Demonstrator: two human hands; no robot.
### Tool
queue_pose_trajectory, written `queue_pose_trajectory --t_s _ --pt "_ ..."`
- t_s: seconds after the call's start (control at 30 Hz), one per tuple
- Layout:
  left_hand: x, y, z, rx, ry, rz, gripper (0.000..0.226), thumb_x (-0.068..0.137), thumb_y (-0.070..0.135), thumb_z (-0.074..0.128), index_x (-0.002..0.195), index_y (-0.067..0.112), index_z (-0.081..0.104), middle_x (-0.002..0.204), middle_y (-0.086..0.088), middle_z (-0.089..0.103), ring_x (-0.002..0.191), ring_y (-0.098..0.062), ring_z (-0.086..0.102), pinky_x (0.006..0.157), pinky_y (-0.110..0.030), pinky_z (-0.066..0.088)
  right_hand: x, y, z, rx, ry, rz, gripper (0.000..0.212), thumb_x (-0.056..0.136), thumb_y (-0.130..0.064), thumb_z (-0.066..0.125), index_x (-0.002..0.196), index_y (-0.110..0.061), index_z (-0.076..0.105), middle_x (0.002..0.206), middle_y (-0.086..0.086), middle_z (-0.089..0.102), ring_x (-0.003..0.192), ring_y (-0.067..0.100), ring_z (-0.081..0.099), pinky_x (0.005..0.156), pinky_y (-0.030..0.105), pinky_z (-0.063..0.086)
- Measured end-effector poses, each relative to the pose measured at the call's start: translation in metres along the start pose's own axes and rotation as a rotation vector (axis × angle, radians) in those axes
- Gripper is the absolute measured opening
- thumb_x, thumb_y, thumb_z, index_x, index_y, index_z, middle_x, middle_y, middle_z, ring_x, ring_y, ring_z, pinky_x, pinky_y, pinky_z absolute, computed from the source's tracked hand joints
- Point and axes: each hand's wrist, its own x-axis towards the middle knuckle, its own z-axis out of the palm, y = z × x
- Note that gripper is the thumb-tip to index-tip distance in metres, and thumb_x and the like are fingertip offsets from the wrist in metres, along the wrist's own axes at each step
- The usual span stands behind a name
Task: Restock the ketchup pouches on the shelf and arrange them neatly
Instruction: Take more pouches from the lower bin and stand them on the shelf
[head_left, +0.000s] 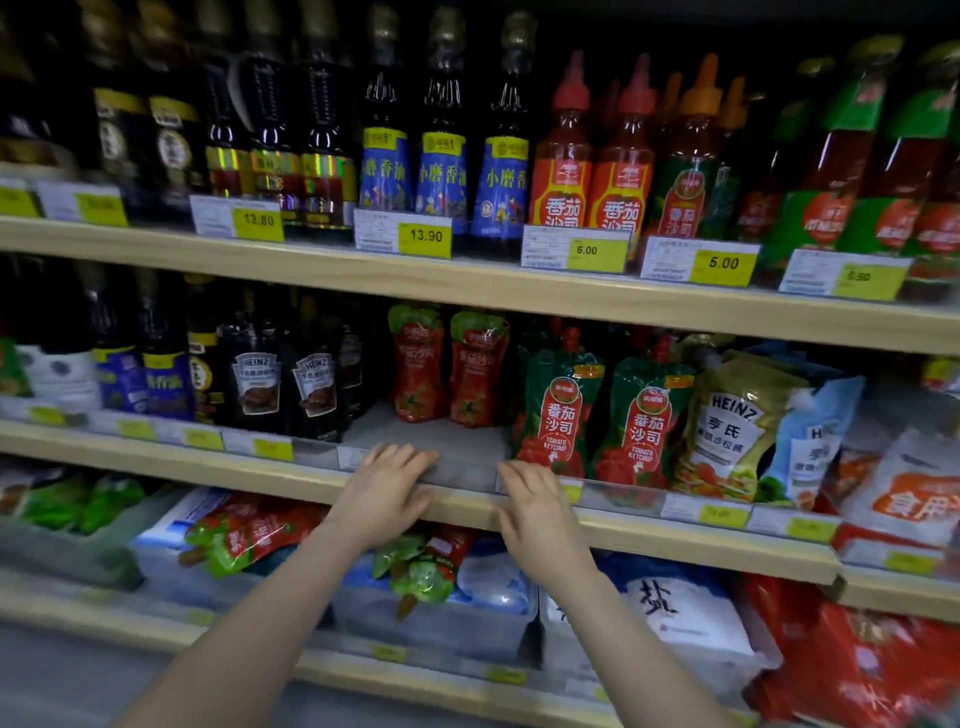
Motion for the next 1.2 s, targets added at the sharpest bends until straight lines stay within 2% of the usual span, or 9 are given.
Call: queue_pose_trajectory --t_s 0.1,0.2,0.33,0.43,0.63,0.73,0.97,1.1,1.2 --pt "-0.004 -0.015 -0.004 0.011 0.002 0.026 0.046 0.089 0.031 0.052 0.133 0.018 0.047 0.115 -0.002 0.057 0.110 -0.025 0.051 0.101 -0.035 0.031 0.007 -0.010 0.006 -0.009 0.021 0.018 0.053 0.087 -0.014 0.045 0.139 -0.011 0.037 0.135 0.005 0.044 0.125 0.023 0.036 0.109 0.030 0.026" --pt "-0.002 -0.024 -0.003 0.019 0.017 0.105 0.047 0.086 0.031 0.055 0.130 0.016 0.050 0.111 -0.004 0.059 0.107 -0.026 0.053 0.098 -0.039 0.036 0.013 -0.026 0.020 -0.023 0.064 0.055 0.050 0.083 -0.009 0.048 0.133 -0.008 0.045 0.127 0.007 0.050 0.118 0.026 0.040 0.105 0.032 0.031" --pt "-0.001 -0.043 -0.005 0.002 0.147 0.265 0.041 0.080 0.028 0.065 0.117 0.011 0.060 0.098 -0.004 0.063 0.092 -0.027 0.061 0.088 -0.039 0.046 0.015 -0.040 0.028 -0.005 0.153 0.205 0.047 0.078 -0.004 0.054 0.125 -0.009 0.051 0.122 0.006 0.051 0.115 0.025 0.041 0.102 0.033 0.034" --pt "-0.001 -0.071 -0.008 -0.024 0.226 0.257 0.040 0.080 0.029 0.066 0.114 0.011 0.060 0.096 -0.004 0.062 0.088 -0.027 0.059 0.079 -0.040 0.048 0.021 -0.051 0.036 -0.045 0.207 0.308 0.045 0.076 -0.001 0.057 0.120 -0.011 0.054 0.118 0.006 0.052 0.113 0.026 0.042 0.099 0.034 0.035" --pt "-0.007 -0.121 -0.002 -0.114 0.178 0.361 0.028 0.079 0.027 0.067 0.101 0.012 0.061 0.087 -0.004 0.058 0.078 -0.026 0.058 0.066 -0.035 0.047 0.031 -0.078 0.049 -0.067 0.274 0.514 0.040 0.076 0.000 0.058 0.115 -0.009 0.053 0.118 0.009 0.050 0.114 0.026 0.041 0.092 0.032 0.037" --pt "-0.005 -0.126 -0.002 -0.155 0.133 0.412 0.033 0.083 0.029 0.062 0.110 0.011 0.059 0.094 -0.005 0.060 0.083 -0.027 0.059 0.072 -0.038 0.047 0.036 -0.087 0.048 -0.097 0.265 0.590 0.037 0.078 -0.005 0.059 0.114 -0.008 0.053 0.115 0.008 0.050 0.110 0.026 0.043 0.085 0.027 0.034" --pt "0.004 -0.099 -0.001 -0.189 0.016 0.421 0.044 0.090 0.040 0.046 0.124 0.013 0.050 0.111 -0.003 0.057 0.102 -0.025 0.055 0.086 -0.038 0.039 0.037 -0.092 0.041 -0.075 0.171 0.625 0.038 0.085 -0.016 0.060 0.120 -0.009 0.049 0.121 0.007 0.047 0.116 0.026 0.042 0.088 0.033 0.041" --pt "0.003 -0.084 0.006 -0.204 0.065 0.401 0.049 0.090 0.041 0.046 0.130 0.013 0.045 0.122 -0.003 0.055 0.112 -0.024 0.051 0.097 -0.038 0.034 0.032 -0.088 0.039 -0.009 0.165 0.586 0.042 0.087 -0.013 0.058 0.127 -0.010 0.047 0.133 0.005 0.044 0.131 0.024 0.035 0.102 0.032 0.035" --pt "-0.020 -0.088 0.015 -0.231 0.151 0.518 0.058 0.083 0.034 0.057 0.134 0.009 0.045 0.134 -0.007 0.052 0.127 -0.024 0.045 0.111 -0.046 0.027 0.013 -0.093 0.043 0.161 0.199 0.573 0.049 0.086 -0.006 0.054 0.133 -0.013 0.044 0.140 -0.003 0.036 0.132 0.010 0.030 0.108 0.026 0.028"
